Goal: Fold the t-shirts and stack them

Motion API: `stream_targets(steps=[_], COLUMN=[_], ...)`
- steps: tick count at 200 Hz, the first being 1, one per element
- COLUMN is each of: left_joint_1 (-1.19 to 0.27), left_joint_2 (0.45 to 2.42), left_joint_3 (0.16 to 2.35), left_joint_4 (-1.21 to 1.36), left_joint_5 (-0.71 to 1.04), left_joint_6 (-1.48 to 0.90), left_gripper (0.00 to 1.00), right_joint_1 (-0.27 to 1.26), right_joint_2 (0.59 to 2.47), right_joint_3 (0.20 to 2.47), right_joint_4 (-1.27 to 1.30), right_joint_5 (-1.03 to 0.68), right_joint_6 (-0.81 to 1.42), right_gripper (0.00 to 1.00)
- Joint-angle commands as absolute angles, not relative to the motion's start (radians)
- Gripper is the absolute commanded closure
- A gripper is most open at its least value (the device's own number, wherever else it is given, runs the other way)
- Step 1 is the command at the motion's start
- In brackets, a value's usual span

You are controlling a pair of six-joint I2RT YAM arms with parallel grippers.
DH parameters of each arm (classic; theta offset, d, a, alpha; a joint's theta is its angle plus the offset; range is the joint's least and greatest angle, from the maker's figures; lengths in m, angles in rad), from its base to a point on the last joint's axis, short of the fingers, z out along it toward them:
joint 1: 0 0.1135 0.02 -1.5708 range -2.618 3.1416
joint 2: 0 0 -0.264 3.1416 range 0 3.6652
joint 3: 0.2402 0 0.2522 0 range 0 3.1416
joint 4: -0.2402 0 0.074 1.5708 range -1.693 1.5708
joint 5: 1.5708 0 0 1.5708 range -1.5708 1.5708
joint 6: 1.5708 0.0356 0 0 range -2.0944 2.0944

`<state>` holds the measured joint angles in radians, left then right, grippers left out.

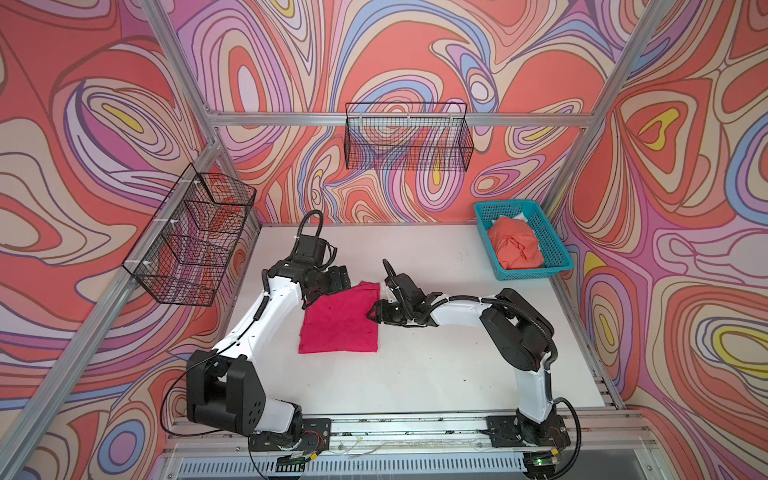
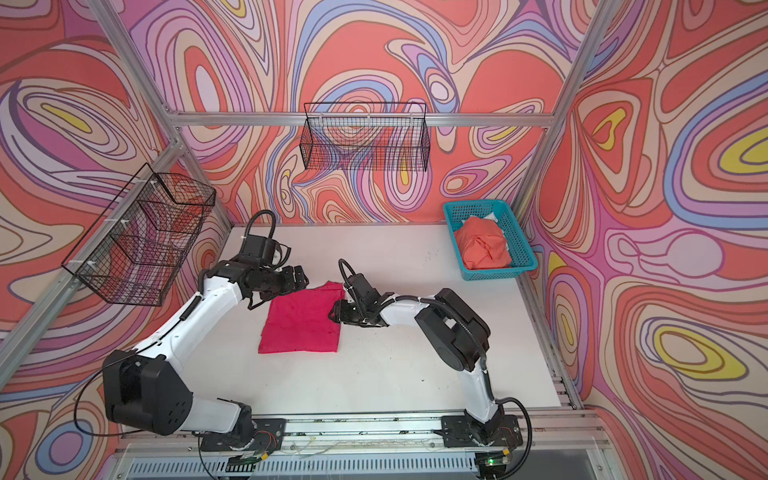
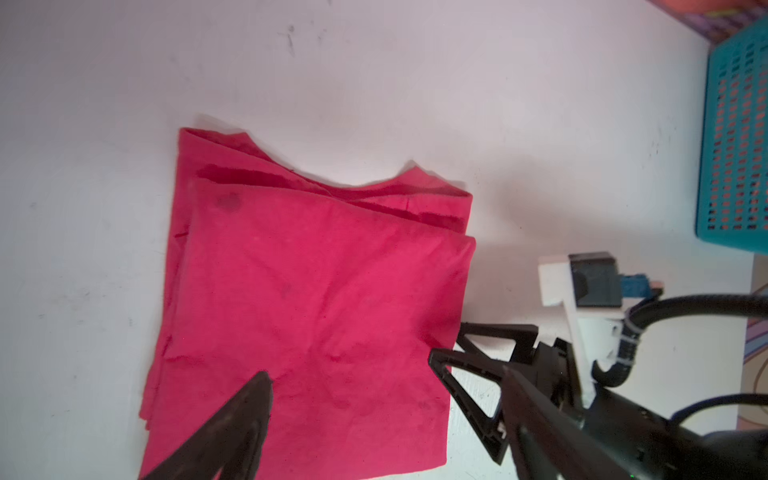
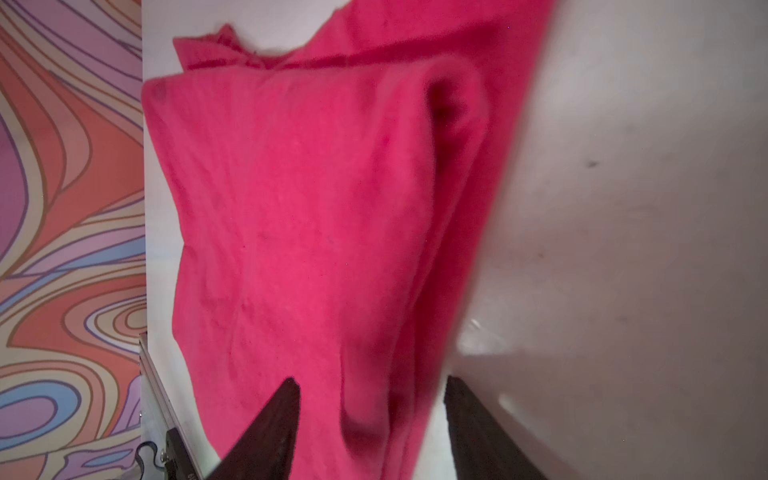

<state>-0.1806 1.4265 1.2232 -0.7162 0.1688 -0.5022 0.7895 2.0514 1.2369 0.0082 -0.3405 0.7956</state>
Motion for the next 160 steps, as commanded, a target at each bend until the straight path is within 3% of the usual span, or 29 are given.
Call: stream_targets(steps=[1, 45, 160], left_joint_1=[-0.146, -0.107, -0.074], left_joint_2=[1.401, 1.396, 1.380], left_joint_3=[1.260, 1.290, 1.331], left_joint_4=[-0.762, -0.773, -0.803], left_joint_5=[0.188, 0.209, 0.179], left_joint_6=[-0.521, -0.512, -0.502], left_gripper=[0.11, 0.11, 0.12], right_joint_1=[0.835, 0.897, 0.937], right_joint_2=[2.116, 2.264, 2.625], right_joint_3=[1.296, 1.471, 1.966], right_joint_4=[0.042, 0.056, 0.066], right_joint_5=[-0.369, -0.374, -0.450], right_joint_6=[0.838, 0.859, 0.919], right_gripper=[0.44, 0.53, 0.53])
